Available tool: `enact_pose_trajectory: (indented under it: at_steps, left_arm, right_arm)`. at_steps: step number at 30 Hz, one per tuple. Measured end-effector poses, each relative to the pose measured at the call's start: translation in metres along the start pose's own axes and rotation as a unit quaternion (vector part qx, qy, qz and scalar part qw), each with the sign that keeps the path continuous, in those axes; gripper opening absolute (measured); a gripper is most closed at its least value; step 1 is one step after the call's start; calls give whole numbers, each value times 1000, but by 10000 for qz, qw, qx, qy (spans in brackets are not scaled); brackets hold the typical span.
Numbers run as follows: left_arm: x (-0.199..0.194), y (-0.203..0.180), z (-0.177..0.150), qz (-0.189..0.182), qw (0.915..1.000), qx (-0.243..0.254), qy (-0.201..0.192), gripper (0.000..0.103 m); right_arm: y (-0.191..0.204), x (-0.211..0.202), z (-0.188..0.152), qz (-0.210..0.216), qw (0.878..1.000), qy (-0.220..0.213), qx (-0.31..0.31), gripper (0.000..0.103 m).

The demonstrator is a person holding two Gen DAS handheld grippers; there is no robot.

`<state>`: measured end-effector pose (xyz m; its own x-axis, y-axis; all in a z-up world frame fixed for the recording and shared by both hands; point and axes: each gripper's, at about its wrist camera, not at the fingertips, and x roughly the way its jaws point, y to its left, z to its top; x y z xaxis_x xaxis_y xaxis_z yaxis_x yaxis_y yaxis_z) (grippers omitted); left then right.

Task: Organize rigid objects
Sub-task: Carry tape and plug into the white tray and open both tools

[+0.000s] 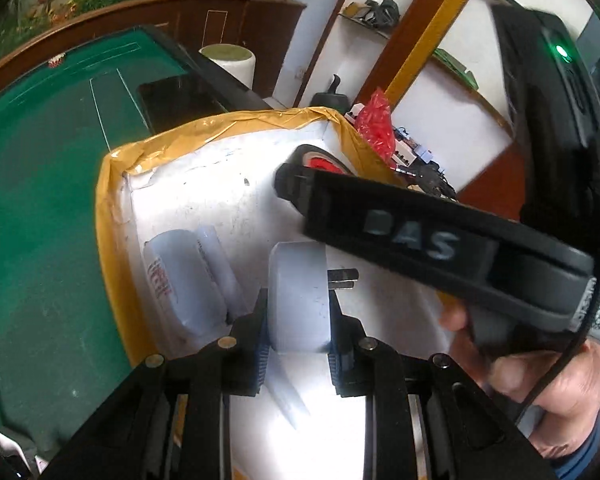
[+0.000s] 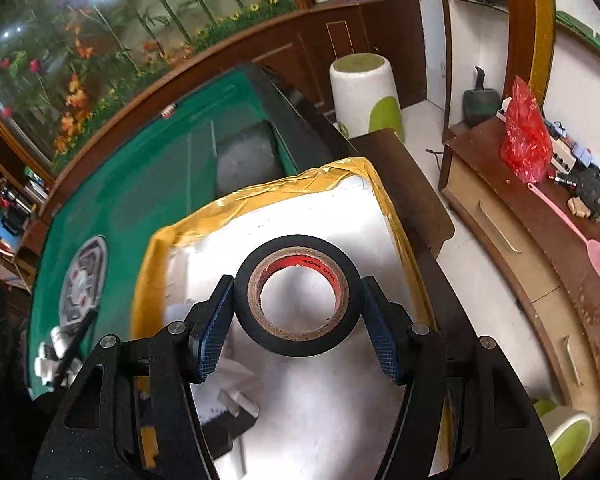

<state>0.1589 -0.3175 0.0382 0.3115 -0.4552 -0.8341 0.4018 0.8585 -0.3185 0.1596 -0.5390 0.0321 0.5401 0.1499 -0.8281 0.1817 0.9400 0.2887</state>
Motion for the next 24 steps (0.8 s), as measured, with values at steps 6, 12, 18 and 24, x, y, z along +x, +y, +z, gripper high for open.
enact_pose_trajectory:
  at_steps: [6,12,18,24]
  left_arm:
    - [11,7,-1,11,9998,-146,107,25]
    - [13,1,-6,128,9998,36,172,28]
    - [4,1,-7,-2,10000,-30,74,35]
    - [-23,1,-14,-194,9995,-16,-256,39]
  right_arm:
    - [14,9,3,-254,9990,30,-354,63]
    - [15,10,3,-305,9981,76,-535,63]
    - [13,4,3,-263,9983,-14,-512,65]
    - [14,-26,1,35,9982,-429,-415,87]
